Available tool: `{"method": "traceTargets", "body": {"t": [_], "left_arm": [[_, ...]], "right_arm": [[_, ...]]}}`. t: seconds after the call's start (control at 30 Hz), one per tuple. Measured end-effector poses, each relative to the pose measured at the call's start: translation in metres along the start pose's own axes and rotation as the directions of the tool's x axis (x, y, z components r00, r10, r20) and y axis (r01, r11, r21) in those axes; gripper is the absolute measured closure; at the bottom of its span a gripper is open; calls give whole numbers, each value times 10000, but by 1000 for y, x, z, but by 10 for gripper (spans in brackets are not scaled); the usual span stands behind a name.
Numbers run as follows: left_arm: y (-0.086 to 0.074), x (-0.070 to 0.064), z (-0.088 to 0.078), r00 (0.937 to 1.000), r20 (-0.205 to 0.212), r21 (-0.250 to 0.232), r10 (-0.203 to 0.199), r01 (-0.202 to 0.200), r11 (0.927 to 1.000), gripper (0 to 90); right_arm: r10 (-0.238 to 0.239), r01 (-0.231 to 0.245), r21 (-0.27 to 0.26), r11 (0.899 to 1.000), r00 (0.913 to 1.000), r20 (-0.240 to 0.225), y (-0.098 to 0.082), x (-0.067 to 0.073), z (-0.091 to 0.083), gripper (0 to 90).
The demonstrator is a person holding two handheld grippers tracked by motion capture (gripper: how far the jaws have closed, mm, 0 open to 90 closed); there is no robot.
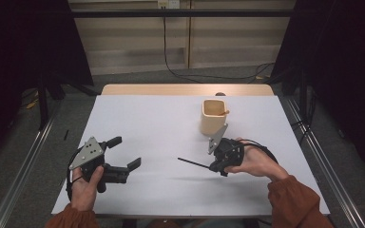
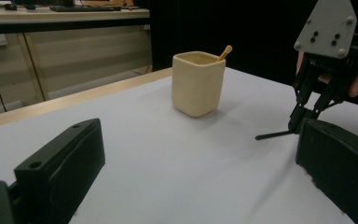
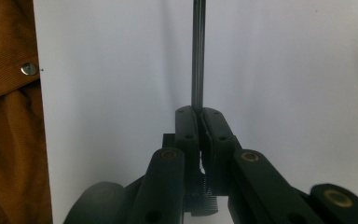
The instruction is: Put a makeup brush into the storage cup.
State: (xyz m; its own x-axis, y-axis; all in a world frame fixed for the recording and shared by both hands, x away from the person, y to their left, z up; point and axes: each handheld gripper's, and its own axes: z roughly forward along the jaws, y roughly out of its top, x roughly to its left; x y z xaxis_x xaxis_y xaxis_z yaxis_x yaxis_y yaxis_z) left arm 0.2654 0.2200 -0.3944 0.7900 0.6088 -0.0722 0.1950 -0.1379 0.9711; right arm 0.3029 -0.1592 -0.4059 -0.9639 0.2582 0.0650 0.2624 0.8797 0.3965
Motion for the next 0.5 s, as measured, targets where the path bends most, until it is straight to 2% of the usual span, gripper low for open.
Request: {"method": "traceTargets", "body": {"t": [0.2,0.5], "left_arm": [[16,0,9,9999,89,-228,101,-99,9997,10],[31,-10,34,9957,753,-199,534,-521,9984,6]], "right_arm": [[66,-66,135,9999,10000,-25,3,1,3,861],[-21,21,-112,9999,10000,-24,1,0,0,860]]}}
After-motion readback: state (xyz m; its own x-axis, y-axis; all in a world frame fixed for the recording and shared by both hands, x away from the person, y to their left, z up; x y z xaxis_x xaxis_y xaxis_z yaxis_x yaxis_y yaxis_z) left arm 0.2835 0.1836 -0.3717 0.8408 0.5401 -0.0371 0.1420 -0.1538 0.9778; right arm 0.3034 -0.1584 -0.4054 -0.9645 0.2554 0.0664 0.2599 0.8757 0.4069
